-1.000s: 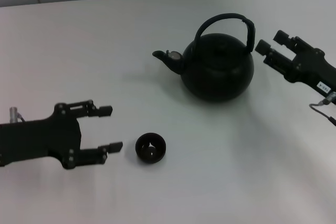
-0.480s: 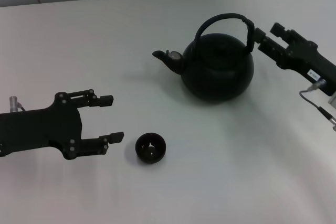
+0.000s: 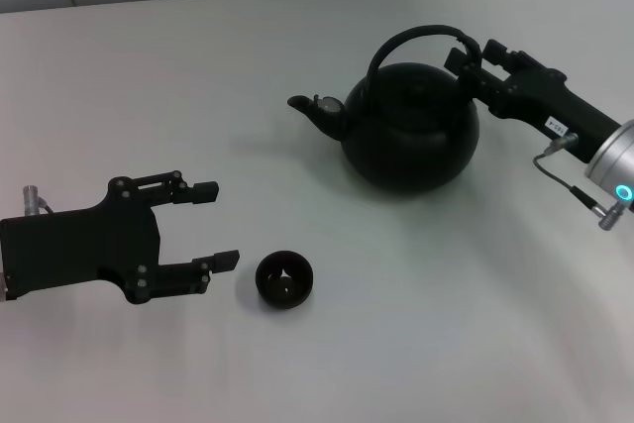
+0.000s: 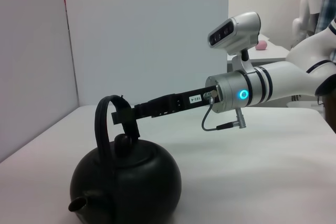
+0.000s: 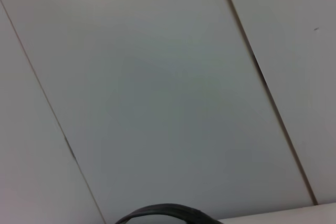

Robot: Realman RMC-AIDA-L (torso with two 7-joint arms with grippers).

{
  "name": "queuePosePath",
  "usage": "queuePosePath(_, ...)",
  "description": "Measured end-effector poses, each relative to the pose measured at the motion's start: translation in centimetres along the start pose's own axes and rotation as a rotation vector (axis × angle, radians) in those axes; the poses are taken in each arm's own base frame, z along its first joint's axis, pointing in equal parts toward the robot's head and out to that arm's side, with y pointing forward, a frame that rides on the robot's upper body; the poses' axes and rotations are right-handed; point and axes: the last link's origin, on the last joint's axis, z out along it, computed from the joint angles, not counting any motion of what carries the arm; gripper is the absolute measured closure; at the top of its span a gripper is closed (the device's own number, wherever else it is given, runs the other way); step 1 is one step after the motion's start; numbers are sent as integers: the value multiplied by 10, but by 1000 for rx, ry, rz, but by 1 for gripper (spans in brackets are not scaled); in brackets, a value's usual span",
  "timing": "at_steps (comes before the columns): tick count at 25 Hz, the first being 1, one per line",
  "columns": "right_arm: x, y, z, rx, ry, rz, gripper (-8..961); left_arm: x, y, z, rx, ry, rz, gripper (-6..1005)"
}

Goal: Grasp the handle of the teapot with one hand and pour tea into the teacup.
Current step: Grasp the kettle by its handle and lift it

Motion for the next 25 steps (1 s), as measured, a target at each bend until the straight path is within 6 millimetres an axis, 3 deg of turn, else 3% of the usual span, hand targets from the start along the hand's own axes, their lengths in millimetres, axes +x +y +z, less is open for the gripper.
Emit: queuePosePath(25, 6, -4, 3, 58, 10, 49, 242, 0, -3, -4, 30, 15, -12, 263)
